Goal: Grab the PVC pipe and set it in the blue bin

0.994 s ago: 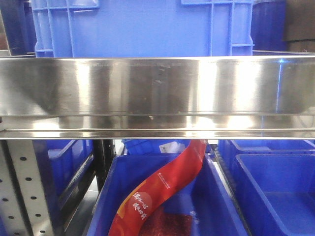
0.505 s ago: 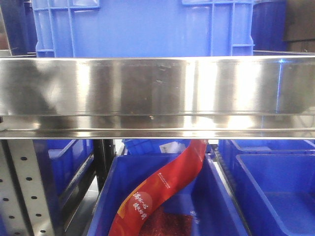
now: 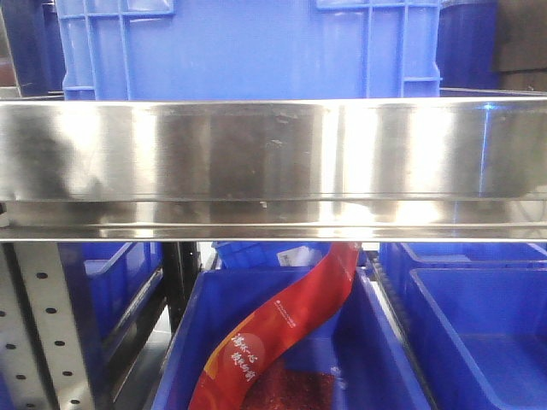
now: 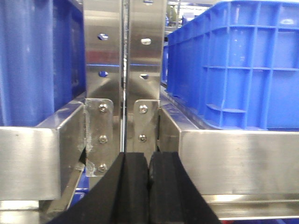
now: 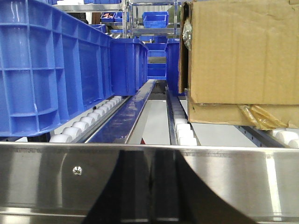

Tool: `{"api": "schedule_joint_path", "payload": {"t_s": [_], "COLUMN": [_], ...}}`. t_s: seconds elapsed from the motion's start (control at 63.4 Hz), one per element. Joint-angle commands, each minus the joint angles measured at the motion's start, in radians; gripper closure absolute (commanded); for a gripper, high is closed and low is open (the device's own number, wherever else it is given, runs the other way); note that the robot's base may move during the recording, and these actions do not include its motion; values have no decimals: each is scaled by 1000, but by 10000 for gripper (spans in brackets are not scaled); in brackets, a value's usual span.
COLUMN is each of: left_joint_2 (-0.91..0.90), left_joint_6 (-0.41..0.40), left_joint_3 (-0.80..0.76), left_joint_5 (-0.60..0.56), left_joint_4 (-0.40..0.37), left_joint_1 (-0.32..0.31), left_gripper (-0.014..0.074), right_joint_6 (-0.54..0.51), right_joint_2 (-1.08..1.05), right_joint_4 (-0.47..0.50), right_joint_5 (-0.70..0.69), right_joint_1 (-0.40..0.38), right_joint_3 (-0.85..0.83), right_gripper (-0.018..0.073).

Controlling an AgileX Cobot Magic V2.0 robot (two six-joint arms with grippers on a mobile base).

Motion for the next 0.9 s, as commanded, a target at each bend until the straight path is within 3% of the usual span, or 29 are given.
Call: {"api": "schedule_joint_path", "payload": {"t_s": [0.0,0.884], "left_joint_2": [-6,-6], "left_joint_6": [-3,-3], "left_joint_3": [-1,-1], "left_joint_5": [-16,-16], "left_joint_4": [4,4], "left_joint_1": [8,8], "left_gripper": [707,707], "right_joint_6": [0,0], "right_joint_2": [-2,-2], "right_joint_4": [-5,-5], "right_joint_5": [-16,-16], "right_joint_1": [1,1], "right_joint_3": [1,1], "right_gripper": [727,727]}}
